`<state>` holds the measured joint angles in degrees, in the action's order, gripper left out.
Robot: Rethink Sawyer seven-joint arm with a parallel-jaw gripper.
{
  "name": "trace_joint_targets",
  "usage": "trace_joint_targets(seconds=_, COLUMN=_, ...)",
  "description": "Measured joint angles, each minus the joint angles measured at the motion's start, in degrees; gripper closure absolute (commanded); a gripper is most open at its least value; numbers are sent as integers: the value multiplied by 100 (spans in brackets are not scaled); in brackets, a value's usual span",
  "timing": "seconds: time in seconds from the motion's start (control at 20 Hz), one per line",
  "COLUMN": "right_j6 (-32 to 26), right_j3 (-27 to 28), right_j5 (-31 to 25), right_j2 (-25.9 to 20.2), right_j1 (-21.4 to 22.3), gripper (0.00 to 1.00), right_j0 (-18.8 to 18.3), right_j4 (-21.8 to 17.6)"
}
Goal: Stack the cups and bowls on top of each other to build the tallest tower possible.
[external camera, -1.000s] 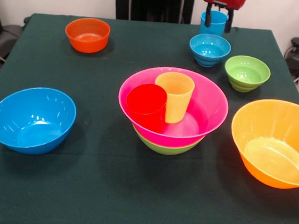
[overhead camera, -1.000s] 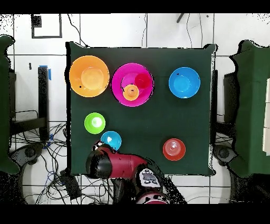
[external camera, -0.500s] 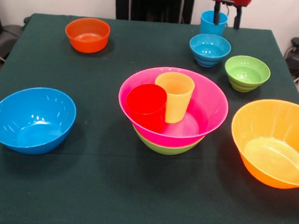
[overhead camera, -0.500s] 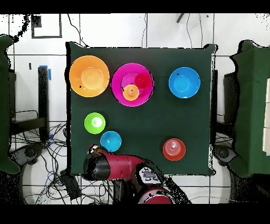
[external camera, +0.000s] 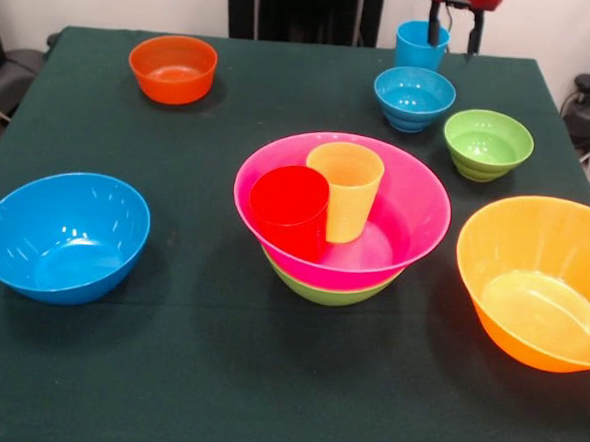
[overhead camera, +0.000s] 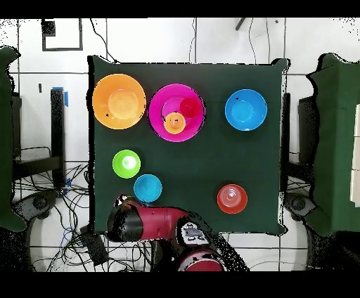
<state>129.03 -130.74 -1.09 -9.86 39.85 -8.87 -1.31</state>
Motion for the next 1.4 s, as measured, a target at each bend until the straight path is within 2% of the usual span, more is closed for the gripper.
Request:
trace_joint_targets(seconds=0.45, right_j6=0, right_j3=-1, right_j5=-117, right_j2=709, right_j1=2, gripper=0, right_j0=770, right_j4=-1)
trace_joint_targets(seconds=0.65, right_j6=0, right_j3=-1, right_j5=-197, right_j2=850, right_j1=4, gripper=0, right_j0=855, right_j4=-1)
trace_joint_targets(seconds=1.4, right_j6=0, right_j3=0, right_j5=-227, right_j2=634, right_j1=1, gripper=0, right_j0=376, right_j4=0)
